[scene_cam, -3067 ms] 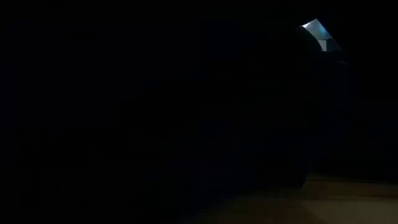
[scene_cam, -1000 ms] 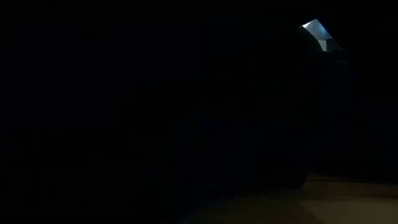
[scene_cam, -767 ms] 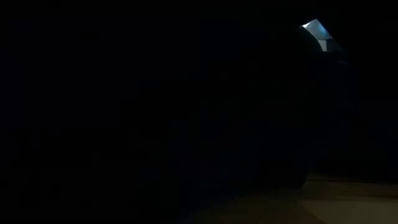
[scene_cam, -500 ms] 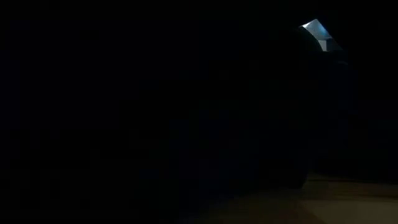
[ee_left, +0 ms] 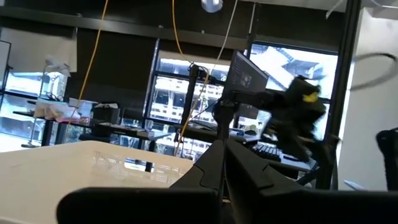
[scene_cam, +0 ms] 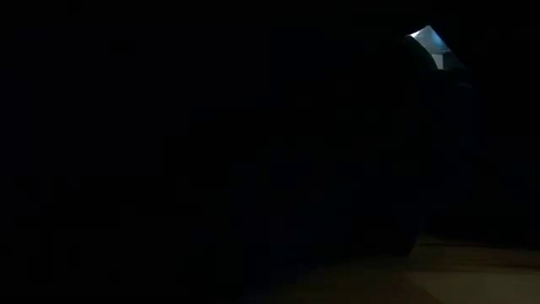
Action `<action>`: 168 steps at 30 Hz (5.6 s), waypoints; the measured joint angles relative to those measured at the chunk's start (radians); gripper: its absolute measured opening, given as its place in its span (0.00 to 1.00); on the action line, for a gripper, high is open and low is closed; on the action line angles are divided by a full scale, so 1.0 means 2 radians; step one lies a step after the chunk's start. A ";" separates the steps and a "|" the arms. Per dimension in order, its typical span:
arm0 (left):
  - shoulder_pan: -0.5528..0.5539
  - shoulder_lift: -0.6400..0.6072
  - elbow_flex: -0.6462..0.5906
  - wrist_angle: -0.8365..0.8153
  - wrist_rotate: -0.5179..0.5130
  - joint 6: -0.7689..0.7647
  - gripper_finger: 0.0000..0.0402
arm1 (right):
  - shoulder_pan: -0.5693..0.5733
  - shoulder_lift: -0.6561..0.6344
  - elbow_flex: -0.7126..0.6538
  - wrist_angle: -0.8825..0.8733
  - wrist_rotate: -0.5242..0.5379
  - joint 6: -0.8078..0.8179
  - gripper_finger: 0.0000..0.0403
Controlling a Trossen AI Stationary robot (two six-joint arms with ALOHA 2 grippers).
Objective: Sort clothes
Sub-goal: Put the pink underwear into the white bin, then put the top white sock into the white bin
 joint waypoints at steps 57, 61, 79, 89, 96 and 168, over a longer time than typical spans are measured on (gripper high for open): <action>0.000 0.000 0.000 -0.014 -0.007 -0.013 0.02 | -0.046 0.232 0.318 -0.169 0.055 -0.094 0.02; 0.000 0.002 0.000 -0.018 -0.007 -0.021 0.02 | -0.063 0.200 0.347 -0.194 0.084 -0.101 0.02; 0.000 0.003 0.000 -0.017 -0.008 -0.012 0.02 | -0.293 0.097 0.356 -0.173 0.107 -0.143 0.02; 0.000 0.003 0.000 -0.017 -0.008 -0.014 0.02 | -0.400 0.099 0.356 -0.094 0.154 -0.159 0.02; 0.000 0.003 0.000 -0.016 -0.008 -0.008 0.02 | -0.431 0.099 0.327 -0.142 0.128 -0.152 0.02; 0.000 0.003 0.000 0.039 -0.009 0.011 0.02 | -0.106 0.285 0.157 0.055 -0.068 0.017 0.49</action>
